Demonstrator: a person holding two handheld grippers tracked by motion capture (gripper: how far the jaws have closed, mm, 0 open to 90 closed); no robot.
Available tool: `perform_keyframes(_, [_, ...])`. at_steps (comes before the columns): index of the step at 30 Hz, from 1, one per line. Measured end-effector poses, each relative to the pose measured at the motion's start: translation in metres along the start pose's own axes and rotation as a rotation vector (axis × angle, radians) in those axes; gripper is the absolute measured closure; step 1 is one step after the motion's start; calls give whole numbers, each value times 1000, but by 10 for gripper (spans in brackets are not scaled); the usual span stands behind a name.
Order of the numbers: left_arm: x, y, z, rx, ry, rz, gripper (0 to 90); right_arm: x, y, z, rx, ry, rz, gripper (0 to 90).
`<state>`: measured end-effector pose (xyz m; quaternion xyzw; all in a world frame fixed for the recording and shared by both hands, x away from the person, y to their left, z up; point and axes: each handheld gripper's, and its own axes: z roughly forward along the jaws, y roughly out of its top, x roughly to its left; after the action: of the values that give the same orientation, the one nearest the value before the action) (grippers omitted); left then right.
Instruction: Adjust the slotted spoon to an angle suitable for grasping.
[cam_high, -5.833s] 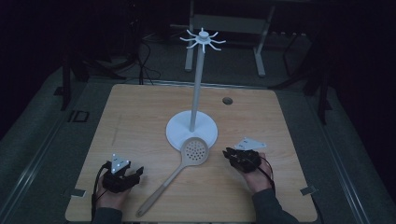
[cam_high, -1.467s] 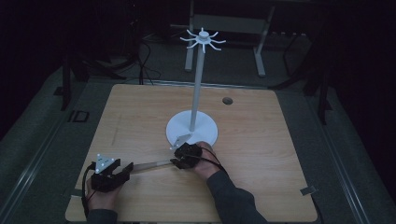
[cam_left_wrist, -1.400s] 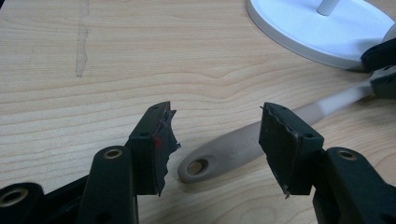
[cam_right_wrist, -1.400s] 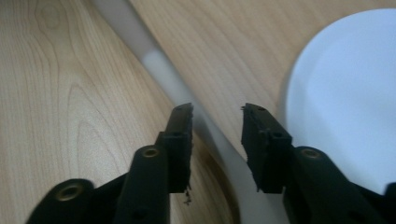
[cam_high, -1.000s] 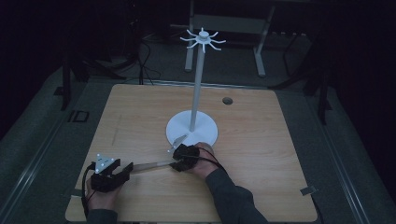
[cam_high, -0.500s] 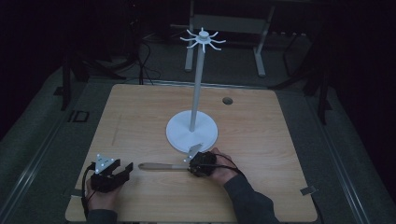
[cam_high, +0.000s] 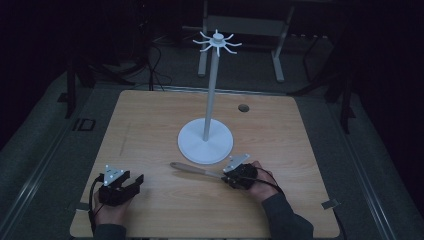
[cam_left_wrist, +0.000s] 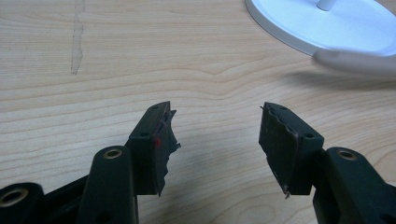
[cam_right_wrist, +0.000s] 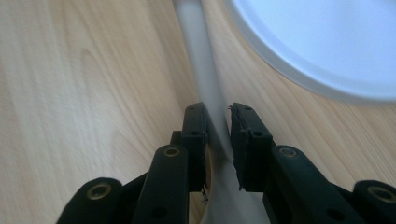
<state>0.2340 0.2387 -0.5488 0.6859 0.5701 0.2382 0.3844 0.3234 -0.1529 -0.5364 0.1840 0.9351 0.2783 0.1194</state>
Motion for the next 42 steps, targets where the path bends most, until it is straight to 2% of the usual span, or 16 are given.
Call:
perform_keyframes(1, [0, 0, 0, 5, -1, 1, 445, -6, -9, -5, -7, -24, 43, 760])
perform_keyframes(2, [0, 0, 0, 5, -1, 1, 445, -6, -9, -5, -7, -24, 43, 760])
perform_keyframes(3, [0, 0, 1, 5, -3, 2, 445, -13, -17, -10, -11, -39, 92, 760])
perform_keyframes(6, [-1, 0, 1, 7, -3, 3, 445, -17, -20, -12, -12, -44, 112, 760])
perform_keyframes(7, [-1, 0, 2, 9, -4, 5, 445, -25, -26, -16, -2, -70, 156, 760])
perform_keyframes(10, [-1, 0, 2, 9, -5, 5, 445, -28, -29, -17, 9, -95, 186, 759])
perform_keyframes(12, [-1, 0, 2, 9, -5, 4, 445, -30, -30, -18, 13, -95, 199, 758])
perform_keyframes(15, [-1, 0, 2, 9, -5, 5, 445, -30, -29, -16, 27, -95, 195, 756])
perform_keyframes(19, [-1, 0, 2, 8, -6, 5, 445, -28, -24, -13, 65, -97, 167, 750])
perform_keyframes(25, [-2, 0, 2, 11, -6, 7, 445, -30, -17, -14, 52, -90, 169, 696])
perform_keyframes(29, [-2, 1, 2, 10, -7, 8, 445, -30, 2, -12, 30, -73, 134, 664])
perform_keyframes(35, [-1, 0, 1, 5, -6, 2, 445, -29, 21, 0, 43, -56, 107, 651])
perform_keyframes(37, [0, 0, 1, 6, -7, 3, 445, -29, 32, 9, 71, -52, 81, 637])
perform_keyframes(41, [0, 1, 1, 5, -8, 1, 445, -31, 39, 17, 109, -32, 77, 640])
perform_keyframes(42, [0, 1, 1, 6, -8, 1, 445, -32, 41, 22, 135, -21, 75, 648])
